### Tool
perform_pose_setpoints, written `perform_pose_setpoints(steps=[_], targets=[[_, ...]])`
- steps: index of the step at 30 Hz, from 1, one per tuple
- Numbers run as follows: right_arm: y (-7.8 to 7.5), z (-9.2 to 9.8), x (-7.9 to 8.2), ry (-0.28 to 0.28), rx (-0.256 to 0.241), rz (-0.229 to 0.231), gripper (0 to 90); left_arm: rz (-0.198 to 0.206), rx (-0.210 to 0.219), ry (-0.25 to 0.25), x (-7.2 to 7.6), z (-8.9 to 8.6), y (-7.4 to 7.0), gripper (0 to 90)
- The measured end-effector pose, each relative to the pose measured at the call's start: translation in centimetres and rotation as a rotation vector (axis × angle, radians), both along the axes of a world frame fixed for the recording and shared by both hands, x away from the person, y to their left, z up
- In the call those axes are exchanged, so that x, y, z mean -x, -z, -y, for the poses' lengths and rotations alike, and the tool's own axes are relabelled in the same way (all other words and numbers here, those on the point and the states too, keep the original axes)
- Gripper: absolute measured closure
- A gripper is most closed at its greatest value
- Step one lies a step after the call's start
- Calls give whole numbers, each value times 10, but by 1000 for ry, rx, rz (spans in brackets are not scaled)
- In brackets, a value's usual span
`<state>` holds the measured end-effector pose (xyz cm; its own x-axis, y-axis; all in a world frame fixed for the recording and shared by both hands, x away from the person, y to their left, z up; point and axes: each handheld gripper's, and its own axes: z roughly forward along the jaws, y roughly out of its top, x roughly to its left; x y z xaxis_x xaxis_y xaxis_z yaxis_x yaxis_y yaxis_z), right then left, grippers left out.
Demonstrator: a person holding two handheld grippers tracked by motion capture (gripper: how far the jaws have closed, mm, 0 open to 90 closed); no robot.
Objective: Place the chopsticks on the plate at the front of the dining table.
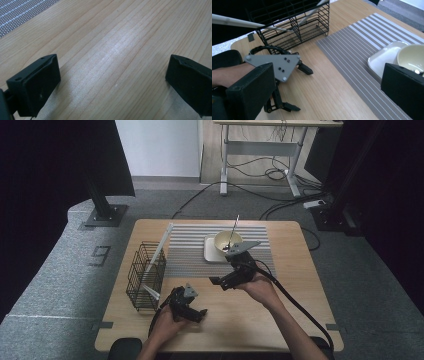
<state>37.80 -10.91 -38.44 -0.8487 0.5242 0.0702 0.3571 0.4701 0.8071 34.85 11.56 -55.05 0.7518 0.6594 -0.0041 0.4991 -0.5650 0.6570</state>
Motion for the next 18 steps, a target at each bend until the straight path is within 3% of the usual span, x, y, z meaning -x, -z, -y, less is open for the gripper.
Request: perform_pose_setpoints(steps=[9,18], targets=[[-11,-22,0,-31,-14,-21,0,0,3,-3,0,0,0,0],[-22,-43,4,-67,2,-28,0,0,4,-5,0,0,0,0]])
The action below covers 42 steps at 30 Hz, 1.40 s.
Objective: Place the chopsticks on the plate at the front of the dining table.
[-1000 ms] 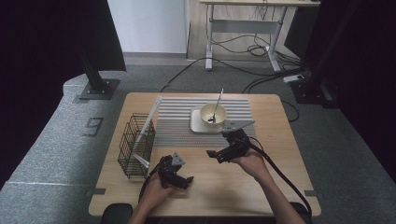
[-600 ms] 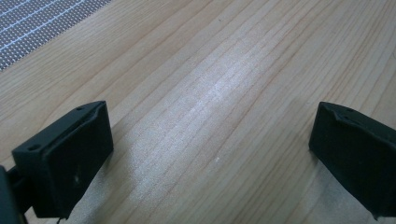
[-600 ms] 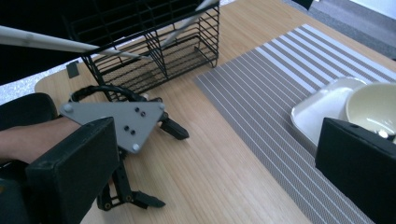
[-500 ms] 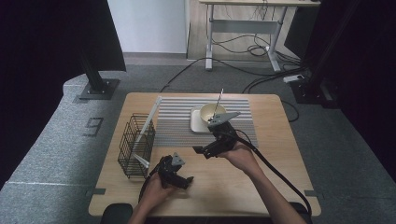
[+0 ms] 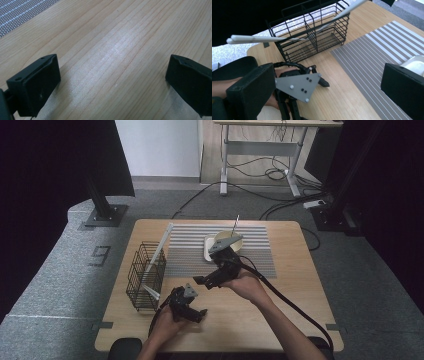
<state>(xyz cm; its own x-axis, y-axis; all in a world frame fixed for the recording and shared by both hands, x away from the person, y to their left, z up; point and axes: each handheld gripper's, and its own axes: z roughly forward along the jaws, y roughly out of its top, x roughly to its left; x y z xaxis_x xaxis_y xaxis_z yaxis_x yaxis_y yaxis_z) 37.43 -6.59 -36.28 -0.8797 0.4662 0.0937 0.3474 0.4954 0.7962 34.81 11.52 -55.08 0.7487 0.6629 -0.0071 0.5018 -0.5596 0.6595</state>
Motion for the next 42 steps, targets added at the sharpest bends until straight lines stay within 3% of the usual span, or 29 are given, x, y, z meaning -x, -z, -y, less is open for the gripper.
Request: perform_pose_setpoints(steps=[12,22,28,42], targets=[[-6,-38,7,-54,12,-2,0,1,-2,0,0,0,0,0],[5,-69,16,-125,53,1,0,1,-2,-1,0,0,0,0],[14,-81,20,-144,56,-17,0,0,-2,0,0,0,0,0],[21,-100,28,-172,95,22,6,0,-2,1,0,0,0,0]])
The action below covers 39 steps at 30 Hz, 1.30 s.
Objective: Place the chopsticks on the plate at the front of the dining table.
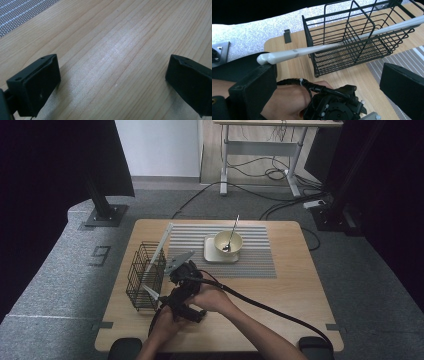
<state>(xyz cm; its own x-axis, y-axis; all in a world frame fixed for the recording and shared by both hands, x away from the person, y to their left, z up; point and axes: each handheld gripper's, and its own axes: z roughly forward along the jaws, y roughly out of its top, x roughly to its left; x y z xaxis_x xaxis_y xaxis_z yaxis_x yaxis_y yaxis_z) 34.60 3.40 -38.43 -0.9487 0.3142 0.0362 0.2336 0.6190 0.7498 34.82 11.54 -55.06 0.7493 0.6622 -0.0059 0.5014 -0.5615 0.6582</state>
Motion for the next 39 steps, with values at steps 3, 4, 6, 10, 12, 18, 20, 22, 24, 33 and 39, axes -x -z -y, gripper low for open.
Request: perform_pose_setpoints(steps=[3,4,6,10,12,18,20,22,24,33,39], targets=[[-1,0,-1,11,-10,1,10,-1,0,0,0,0,0,0],[-1,-1,-1,13,-10,4,10,0,0,0,0,0,0,0],[-2,-1,-1,20,-16,7,14,1,0,0,0,0,0,0],[-5,-3,-3,35,-45,2,24,3,0,-3,0,0,0,0],[-5,-3,-4,40,-50,2,32,1,0,-2,0,0,0,0],[-5,-7,-6,35,-53,-1,67,1,-1,-1,0,0,0,0],[-4,-8,-6,30,-56,-3,115,1,-2,0,0,0,0,0],[-3,-9,-7,24,-53,-5,151,1,-3,0,0,0,0,0],[-2,-10,-7,18,-44,4,207,1,-4,1,0,0,0,0],[-2,-9,-13,16,-42,41,534,2,-1,1,0,0,0,0],[2,-10,-20,26,-66,45,676,0,-6,1,0,0,0,0]])
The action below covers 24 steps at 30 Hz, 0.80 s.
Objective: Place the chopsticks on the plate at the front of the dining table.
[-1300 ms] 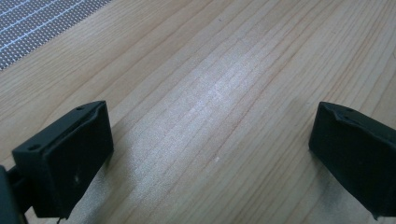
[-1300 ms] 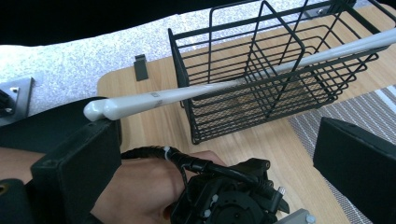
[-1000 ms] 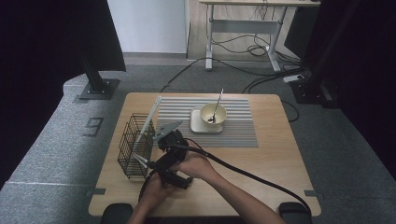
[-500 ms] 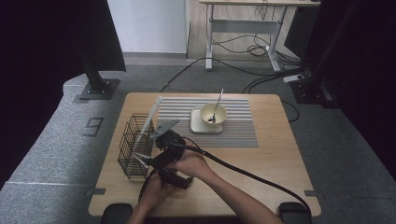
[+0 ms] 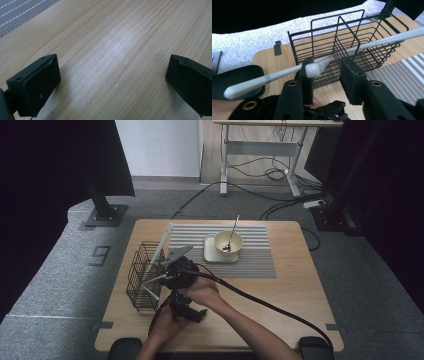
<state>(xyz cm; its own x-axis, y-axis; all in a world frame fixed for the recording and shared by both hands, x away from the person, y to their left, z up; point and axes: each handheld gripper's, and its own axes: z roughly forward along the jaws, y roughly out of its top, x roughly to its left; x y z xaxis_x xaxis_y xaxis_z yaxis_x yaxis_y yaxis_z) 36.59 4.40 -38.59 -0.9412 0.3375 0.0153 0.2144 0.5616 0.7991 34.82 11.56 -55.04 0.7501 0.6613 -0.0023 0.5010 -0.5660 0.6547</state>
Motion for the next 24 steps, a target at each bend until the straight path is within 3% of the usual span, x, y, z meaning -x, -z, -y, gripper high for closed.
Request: perform_pose_setpoints(steps=[6,12,24], targets=[[-1,-1,0,-4,-36,16,772,0,1,1,0,0,0,0],[-3,1,-4,30,-27,60,820,-1,6,-4,0,0,0,0],[-9,6,-7,38,-43,64,830,2,7,-4,0,0,0,0]])
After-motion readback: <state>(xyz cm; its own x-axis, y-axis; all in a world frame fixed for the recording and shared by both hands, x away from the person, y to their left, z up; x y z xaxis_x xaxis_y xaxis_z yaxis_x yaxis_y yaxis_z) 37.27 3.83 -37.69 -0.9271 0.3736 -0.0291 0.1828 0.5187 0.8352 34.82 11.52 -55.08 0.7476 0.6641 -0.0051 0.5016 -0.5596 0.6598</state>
